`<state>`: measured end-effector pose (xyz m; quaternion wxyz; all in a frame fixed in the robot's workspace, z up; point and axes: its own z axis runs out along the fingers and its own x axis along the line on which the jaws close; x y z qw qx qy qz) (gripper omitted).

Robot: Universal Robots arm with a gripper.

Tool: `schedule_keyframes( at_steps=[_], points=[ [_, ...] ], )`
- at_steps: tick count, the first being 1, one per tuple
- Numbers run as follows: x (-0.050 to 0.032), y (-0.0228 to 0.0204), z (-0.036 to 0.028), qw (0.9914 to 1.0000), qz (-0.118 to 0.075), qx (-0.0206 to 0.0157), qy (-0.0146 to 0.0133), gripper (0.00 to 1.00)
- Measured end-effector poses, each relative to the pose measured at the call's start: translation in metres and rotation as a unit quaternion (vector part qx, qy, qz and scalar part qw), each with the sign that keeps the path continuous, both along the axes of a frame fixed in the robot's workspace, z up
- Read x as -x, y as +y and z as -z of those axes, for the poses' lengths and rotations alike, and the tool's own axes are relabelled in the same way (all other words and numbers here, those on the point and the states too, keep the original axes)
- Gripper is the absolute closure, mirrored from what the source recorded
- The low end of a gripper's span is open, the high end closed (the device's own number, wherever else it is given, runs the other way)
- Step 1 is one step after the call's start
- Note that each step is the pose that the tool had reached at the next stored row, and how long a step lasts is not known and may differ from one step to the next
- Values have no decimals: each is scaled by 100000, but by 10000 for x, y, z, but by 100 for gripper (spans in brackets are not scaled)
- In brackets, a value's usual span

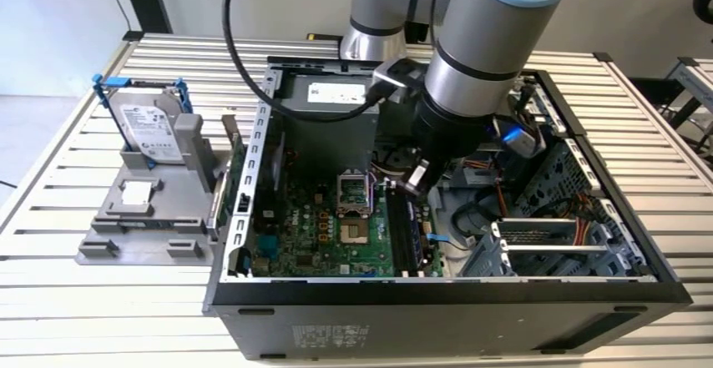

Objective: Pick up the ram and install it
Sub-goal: 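Press down the ram until it locks into place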

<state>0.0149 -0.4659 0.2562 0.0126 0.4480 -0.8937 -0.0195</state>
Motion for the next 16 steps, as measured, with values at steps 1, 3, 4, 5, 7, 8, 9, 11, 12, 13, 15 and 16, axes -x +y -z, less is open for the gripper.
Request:
schedule_keyframes(
  at_steps=[1,3,4,5,7,8,9,11,12,13,15,16],
  points=[
    [0,0,0,99998,-688,-1,-5,100],
    [0,0,-1,99978,-2089,6,-11,100],
    [0,0,0,99960,-2827,4,-19,100],
    [0,0,0,99938,-3519,4,-28,100],
    [-1,0,0,99874,-5009,5,-50,100],
    [0,0,0,99834,-5751,6,-55,100],
    [0,0,0,99787,-6530,3,-61,100],
    [0,0,0,99680,-7993,3,-67,100],
    [0,0,1,99620,-8710,3,-70,100],
    [0,0,1,99549,-9484,5,-74,100],
    [0,0,2,99402,-10919,7,-83,100],
    [0,0,2,99320,-11641,9,-95,100]
  ],
)
